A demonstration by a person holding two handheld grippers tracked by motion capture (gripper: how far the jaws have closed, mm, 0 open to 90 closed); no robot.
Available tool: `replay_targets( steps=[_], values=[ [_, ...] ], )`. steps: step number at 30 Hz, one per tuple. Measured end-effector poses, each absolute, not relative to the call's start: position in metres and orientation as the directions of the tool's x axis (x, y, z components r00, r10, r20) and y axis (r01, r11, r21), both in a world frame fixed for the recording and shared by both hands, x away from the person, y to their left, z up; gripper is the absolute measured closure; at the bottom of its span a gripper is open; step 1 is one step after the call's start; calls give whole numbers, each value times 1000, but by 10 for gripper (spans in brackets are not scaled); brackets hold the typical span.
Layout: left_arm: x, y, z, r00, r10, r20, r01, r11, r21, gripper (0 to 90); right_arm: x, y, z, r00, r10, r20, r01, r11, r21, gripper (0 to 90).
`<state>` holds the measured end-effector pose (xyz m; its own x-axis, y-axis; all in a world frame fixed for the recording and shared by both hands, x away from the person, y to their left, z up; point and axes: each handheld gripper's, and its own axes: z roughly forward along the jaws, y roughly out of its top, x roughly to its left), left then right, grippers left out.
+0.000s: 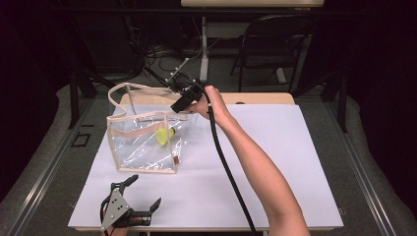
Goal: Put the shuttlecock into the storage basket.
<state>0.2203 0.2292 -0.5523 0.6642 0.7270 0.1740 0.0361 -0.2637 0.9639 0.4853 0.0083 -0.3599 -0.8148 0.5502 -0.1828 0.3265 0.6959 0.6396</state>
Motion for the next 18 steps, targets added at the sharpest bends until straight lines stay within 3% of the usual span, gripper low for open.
replay_targets(
  steps=[5,18],
  values=[
    [221,230,-552,661,731,169,35,-256,966,0,481,-1,-355,-813,558,-163,324,668,670,152],
    [223,225,-554,663,730,163,49,-259,965,0,466,-31,-343,-807,576,-128,318,607,728,67]
  ],
)
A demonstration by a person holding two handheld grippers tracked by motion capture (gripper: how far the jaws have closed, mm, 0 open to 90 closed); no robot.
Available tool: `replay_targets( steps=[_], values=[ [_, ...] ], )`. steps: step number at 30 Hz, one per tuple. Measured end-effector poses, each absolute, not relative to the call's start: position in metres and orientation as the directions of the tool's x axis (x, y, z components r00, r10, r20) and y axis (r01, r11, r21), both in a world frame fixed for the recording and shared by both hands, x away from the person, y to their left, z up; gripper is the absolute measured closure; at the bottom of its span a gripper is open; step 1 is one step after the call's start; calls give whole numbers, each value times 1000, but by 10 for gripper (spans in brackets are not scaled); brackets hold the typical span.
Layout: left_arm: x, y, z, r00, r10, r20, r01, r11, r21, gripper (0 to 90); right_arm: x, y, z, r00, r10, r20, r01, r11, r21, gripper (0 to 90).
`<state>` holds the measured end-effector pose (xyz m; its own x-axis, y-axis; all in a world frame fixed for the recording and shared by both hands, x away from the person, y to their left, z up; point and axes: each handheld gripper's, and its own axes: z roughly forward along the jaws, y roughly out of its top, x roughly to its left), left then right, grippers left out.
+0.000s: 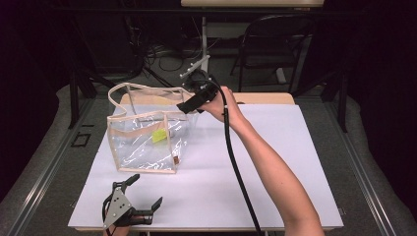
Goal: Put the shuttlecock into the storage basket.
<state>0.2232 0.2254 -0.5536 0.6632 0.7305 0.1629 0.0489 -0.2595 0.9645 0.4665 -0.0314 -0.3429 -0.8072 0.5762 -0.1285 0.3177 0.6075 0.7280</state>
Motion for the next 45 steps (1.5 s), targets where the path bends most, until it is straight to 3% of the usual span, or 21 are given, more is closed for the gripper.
replay_targets(
  steps=[12,45],
  values=[
    [222,226,-554,664,729,166,52,-267,962,0,451,-53,-349,-808,574,-131,304,597,742,9],
    [221,227,-554,667,725,174,41,-269,962,0,376,-121,-392,-803,573,-163,261,584,769,3]
  ],
)
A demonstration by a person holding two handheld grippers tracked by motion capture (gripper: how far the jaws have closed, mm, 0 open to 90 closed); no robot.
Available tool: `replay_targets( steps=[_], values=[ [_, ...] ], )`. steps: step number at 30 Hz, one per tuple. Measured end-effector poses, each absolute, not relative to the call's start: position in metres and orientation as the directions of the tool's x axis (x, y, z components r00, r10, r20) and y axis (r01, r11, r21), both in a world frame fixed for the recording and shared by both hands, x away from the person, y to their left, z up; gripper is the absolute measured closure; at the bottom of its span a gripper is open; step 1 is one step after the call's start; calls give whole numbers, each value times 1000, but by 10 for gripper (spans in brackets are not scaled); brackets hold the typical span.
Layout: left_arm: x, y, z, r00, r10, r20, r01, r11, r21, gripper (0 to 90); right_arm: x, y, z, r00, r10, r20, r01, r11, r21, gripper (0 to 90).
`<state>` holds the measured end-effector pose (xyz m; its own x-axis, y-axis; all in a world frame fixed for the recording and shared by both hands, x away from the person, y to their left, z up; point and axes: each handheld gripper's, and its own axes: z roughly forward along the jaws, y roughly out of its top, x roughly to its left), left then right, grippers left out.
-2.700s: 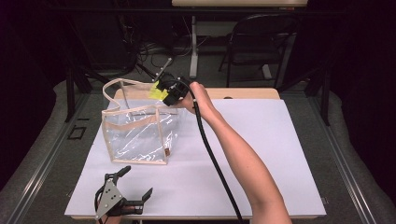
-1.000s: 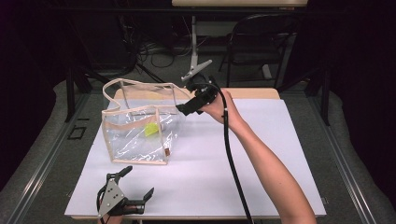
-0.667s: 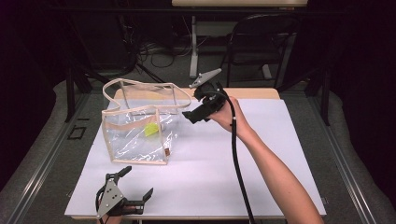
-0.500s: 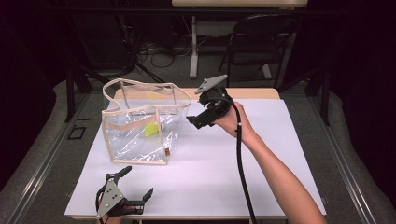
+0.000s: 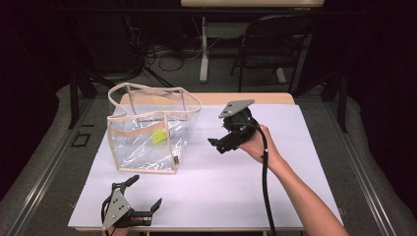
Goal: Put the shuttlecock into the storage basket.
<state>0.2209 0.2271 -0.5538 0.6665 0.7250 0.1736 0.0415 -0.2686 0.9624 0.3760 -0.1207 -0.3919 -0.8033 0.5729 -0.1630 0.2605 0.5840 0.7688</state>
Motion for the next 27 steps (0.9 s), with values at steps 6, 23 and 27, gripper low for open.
replay_targets(
  steps=[6,23,27],
  values=[
    [221,227,-554,665,727,172,43,-267,963,0,362,-132,-402,-798,581,-162,261,575,775,4],
    [221,227,-554,666,726,170,42,-264,964,0,326,-158,-430,-782,604,-155,257,539,802,4],
    [221,227,-554,665,726,173,42,-268,963,0,319,-165,-436,-775,614,-147,257,520,814,4]
  ],
)
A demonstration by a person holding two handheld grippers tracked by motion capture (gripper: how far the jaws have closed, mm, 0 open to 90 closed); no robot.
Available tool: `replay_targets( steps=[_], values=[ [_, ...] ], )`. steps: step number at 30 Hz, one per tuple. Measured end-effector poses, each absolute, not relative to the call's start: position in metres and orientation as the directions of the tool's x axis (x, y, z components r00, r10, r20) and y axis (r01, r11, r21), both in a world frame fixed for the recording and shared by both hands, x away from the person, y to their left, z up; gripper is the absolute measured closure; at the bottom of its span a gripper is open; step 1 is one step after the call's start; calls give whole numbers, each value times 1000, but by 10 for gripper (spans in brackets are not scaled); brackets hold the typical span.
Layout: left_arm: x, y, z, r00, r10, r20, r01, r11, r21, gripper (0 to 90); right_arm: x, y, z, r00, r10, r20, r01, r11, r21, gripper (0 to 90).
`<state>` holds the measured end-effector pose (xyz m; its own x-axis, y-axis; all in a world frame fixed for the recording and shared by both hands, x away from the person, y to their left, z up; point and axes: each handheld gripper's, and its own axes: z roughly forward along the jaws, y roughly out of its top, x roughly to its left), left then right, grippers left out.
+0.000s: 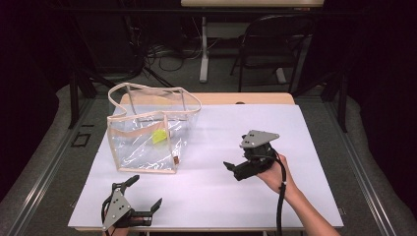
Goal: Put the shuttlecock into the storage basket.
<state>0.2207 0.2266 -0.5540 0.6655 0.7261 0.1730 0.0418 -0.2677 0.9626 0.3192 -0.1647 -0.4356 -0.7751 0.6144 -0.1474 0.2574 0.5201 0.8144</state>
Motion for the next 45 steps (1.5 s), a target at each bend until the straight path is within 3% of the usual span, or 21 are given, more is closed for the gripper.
replay_targets(
  steps=[28,45],
  values=[
    [221,225,-555,667,725,174,44,-271,962,0,276,-216,-488,-708,697,-111,283,425,860,4],
    [220,226,-554,666,725,173,44,-270,962,0,258,-233,-524,-682,716,-152,255,428,867,0]
  ],
)
